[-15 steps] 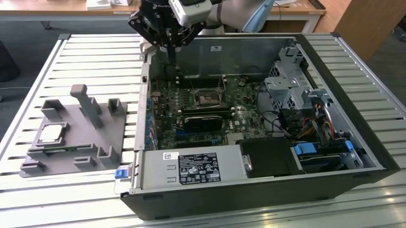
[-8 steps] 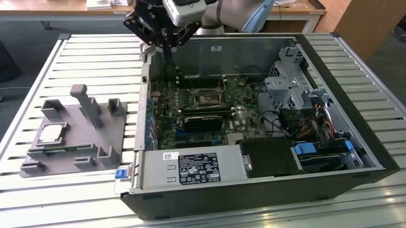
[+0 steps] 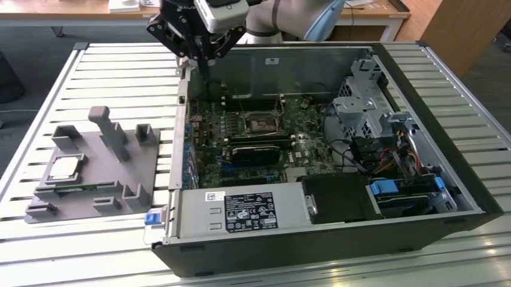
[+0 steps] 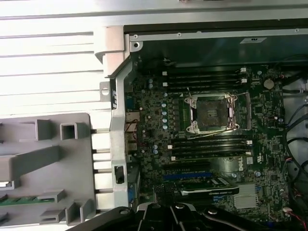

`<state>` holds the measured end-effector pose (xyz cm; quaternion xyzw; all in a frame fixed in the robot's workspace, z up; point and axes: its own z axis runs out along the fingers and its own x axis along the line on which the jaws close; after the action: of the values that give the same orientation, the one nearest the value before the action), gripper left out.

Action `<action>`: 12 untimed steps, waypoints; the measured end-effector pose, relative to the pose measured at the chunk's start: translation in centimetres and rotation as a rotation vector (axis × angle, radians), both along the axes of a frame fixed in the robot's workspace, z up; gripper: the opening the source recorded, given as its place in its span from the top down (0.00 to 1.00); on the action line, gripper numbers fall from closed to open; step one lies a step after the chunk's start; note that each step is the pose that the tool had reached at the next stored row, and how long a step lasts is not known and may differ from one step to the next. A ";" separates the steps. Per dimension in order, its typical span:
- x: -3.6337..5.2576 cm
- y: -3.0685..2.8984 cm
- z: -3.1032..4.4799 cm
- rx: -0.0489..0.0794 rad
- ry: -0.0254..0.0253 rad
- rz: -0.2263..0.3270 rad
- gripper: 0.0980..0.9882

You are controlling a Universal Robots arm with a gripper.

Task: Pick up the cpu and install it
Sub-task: 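Reach for the cpu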

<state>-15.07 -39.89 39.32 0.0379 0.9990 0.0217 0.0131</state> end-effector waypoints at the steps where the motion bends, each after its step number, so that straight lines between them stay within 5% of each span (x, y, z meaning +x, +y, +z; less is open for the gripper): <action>1: -0.09 0.00 0.00 0.000 0.0000 0.000 0.99; 12: -1.12 0.00 -0.02 0.001 0.0000 0.000 0.99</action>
<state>-16.18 -39.89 39.30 0.0379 0.9990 0.0221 0.0131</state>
